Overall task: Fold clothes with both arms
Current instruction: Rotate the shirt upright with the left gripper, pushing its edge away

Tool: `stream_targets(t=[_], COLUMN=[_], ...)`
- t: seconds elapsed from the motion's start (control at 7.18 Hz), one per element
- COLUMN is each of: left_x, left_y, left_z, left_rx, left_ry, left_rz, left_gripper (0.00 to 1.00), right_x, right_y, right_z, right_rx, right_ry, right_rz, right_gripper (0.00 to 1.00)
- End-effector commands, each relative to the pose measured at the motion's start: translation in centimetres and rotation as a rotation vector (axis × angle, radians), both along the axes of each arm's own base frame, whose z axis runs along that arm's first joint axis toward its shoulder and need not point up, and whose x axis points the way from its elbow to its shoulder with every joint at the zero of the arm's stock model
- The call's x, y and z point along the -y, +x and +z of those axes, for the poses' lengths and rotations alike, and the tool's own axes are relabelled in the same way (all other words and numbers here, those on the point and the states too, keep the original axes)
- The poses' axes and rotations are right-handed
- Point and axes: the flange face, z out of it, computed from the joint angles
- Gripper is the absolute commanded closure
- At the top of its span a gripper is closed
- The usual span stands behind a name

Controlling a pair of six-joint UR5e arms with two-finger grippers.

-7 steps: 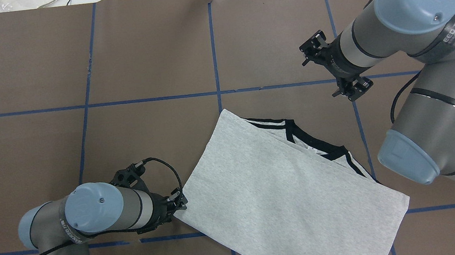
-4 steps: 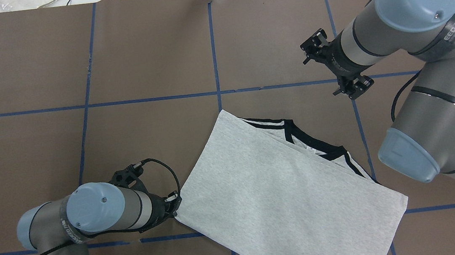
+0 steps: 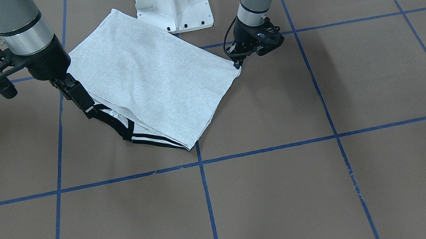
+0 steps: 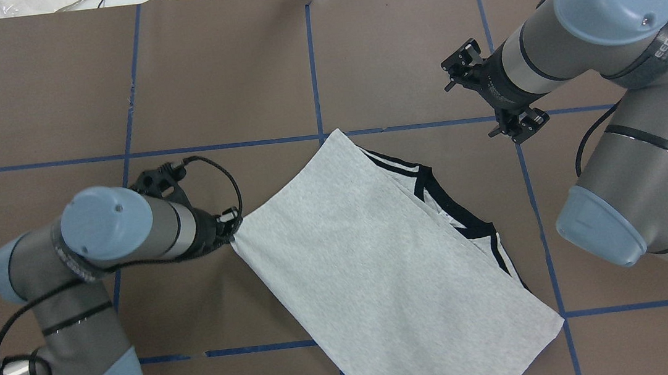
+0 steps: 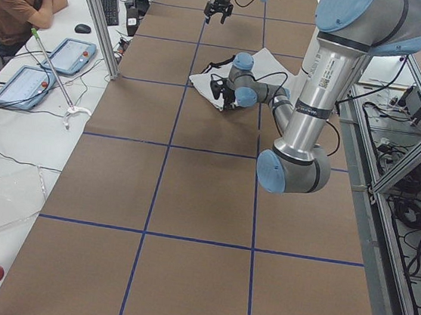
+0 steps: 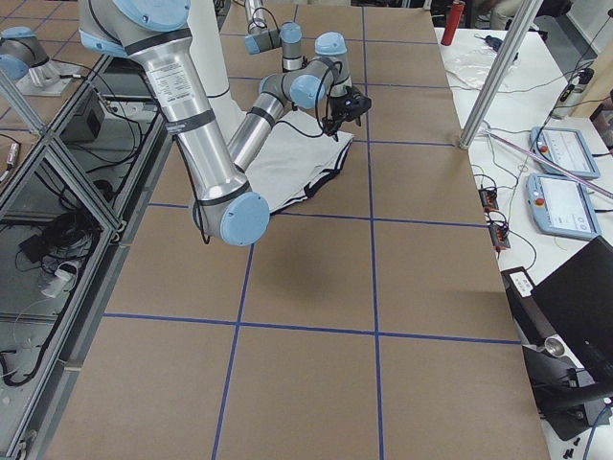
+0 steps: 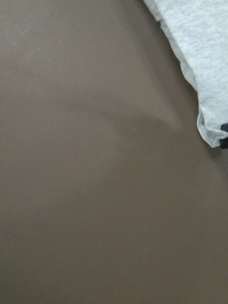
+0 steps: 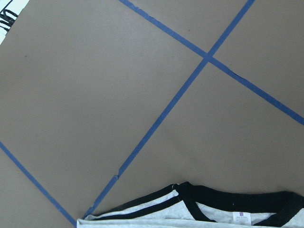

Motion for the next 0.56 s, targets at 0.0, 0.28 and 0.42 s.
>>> stream_targets(t=[0.0,0.28,0.42], left_x=[14.7,24.3,26.6], left_y=[-1.3,0.6,1.3], left_z=[-1.2,-0.1,0.0], left_rx=[0.073,0.017,0.000], left_ry=[0.100,0.191,0.222], left_rz=[-0.101,-0.163,-0.193], left_gripper=[1.00,1.00,1.00], right_x=[-0.5,-1.1,-1.7], right_y=[-0.3,-1.1,-2.1], right_z=[0.1,-0.3,-0.3], right_rx=[0.058,0.058,0.058], right_ry=[0.052,0.065,0.069], right_rz=[-0.004,-0.016,-0.039], right_gripper=[0.00,0.00,0.00])
